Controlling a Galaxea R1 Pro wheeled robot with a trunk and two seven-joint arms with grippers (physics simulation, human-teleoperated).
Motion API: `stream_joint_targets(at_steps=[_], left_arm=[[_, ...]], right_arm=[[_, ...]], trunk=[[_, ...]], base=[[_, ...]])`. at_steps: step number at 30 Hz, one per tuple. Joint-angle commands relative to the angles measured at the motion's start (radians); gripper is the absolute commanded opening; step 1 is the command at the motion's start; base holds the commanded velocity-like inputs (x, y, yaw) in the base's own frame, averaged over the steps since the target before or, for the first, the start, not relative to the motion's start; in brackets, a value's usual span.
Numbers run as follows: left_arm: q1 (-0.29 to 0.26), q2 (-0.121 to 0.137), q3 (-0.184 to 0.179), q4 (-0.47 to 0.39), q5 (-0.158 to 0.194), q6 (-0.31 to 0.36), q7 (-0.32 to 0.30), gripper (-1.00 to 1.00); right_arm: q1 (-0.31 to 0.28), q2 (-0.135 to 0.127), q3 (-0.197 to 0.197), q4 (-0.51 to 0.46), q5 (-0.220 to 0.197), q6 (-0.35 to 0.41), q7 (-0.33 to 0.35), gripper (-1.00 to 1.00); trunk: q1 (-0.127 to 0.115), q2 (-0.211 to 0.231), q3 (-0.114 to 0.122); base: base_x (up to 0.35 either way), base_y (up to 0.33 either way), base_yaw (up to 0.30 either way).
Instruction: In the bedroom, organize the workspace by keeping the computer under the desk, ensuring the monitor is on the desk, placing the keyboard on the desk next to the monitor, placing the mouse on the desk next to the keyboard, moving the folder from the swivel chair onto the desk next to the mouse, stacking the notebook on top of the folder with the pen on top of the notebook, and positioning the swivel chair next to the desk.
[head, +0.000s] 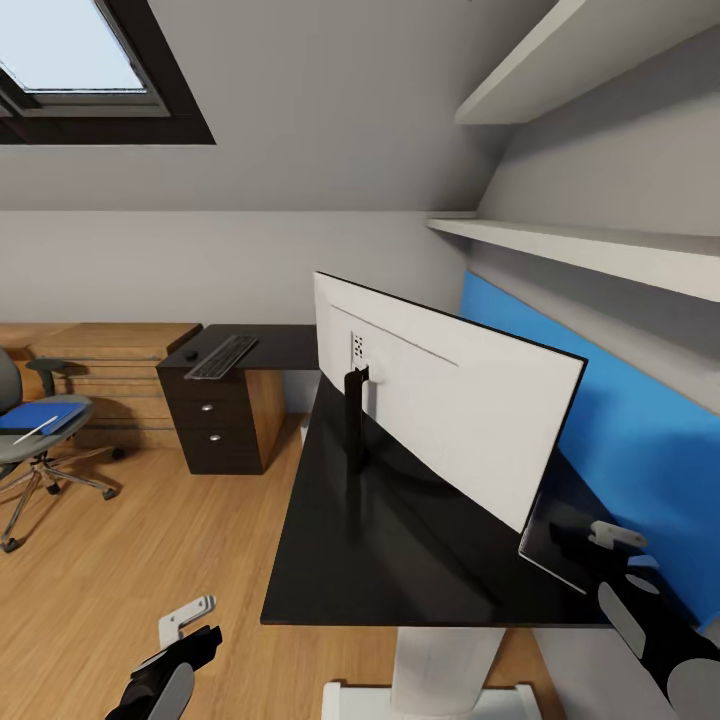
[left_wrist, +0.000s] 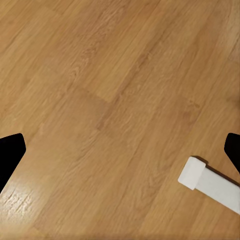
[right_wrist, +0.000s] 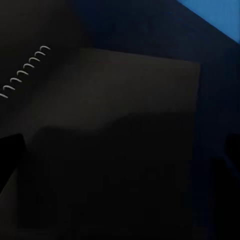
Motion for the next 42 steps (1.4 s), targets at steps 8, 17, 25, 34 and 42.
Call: stream_joint_targets(at_steps=[8, 17, 25, 34, 42], left_arm=[[-0.001, 0.001, -0.004, -0.002, 0.008, 0.002, 0.008, 1.00], [-0.001, 0.001, -0.004, -0.002, 0.009, 0.002, 0.008, 1.00], [-0.001, 0.001, -0.004, -0.002, 0.010, 0.002, 0.007, 1.00], [-0.001, 0.001, -0.005, -0.002, 0.010, 0.002, 0.007, 1.00], [-0.001, 0.001, -0.004, -0.002, 0.010, 0.002, 0.006, 1.00]], right_arm=[[0.000, 0.001, 0.006, 0.018, -0.011, -0.004, -0.001, 1.00], [0.000, 0.001, 0.007, 0.018, -0.010, -0.003, -0.001, 1.00], [0.000, 0.002, 0.008, 0.018, -0.009, -0.003, -0.001, 1.00], [0.000, 0.001, 0.008, 0.018, -0.009, -0.002, -0.001, 1.00], [0.000, 0.001, 0.008, 0.018, -0.009, -0.001, -0.001, 1.00]], trunk=[[0.000, 0.000, -0.001], [0.000, 0.000, -0.001], [0.000, 0.000, -0.001], [0.000, 0.000, -0.001], [0.000, 0.000, -0.001]], base=[[0.000, 0.000, 0.000], [-0.003, 0.003, 0.000], [-0.091, 0.080, 0.000], [-0.025, 0.020, 0.000], [-0.002, 0.001, 0.000]])
